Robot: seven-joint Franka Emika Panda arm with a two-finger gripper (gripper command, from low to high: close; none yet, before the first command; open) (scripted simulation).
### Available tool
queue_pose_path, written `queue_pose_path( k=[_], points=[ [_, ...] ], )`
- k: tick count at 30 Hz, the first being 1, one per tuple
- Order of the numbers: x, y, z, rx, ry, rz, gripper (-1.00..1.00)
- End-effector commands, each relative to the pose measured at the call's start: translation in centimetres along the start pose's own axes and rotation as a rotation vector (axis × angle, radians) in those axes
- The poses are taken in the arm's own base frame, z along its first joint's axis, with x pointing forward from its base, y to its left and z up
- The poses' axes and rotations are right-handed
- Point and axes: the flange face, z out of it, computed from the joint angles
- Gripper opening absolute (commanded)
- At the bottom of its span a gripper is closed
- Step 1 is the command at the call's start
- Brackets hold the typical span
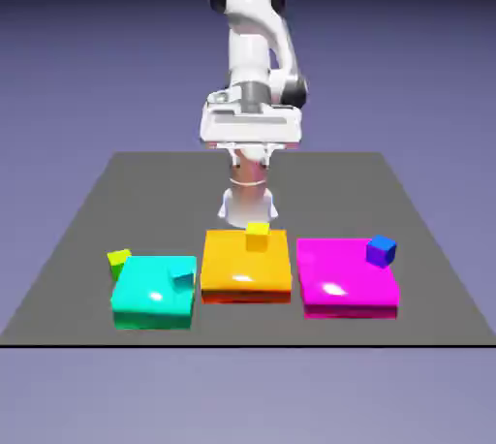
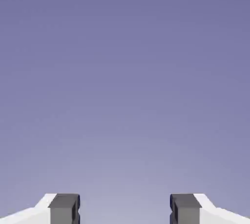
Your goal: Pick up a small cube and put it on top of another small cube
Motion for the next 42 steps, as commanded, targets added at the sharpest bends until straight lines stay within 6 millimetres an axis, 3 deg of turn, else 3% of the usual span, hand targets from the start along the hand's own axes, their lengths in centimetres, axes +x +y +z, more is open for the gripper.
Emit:
queue_pose_path(
  k=[1, 12, 22, 32, 42],
  points=[
    [0.6, 0.6, 0.0, 0.001, -0.003, -0.004, 0.0],
    [5.9, 8.1, 1.0, 0.003, -0.046, -0.051, 0.0],
    [8.4, 16.4, 2.9, -0.008, -0.105, -0.099, 0.0],
    [8.5, 25.7, 5.2, -0.027, -0.184, -0.153, 0.0],
    [6.2, 35.3, 7.2, -0.047, -0.282, -0.214, 0.0]
  ],
)
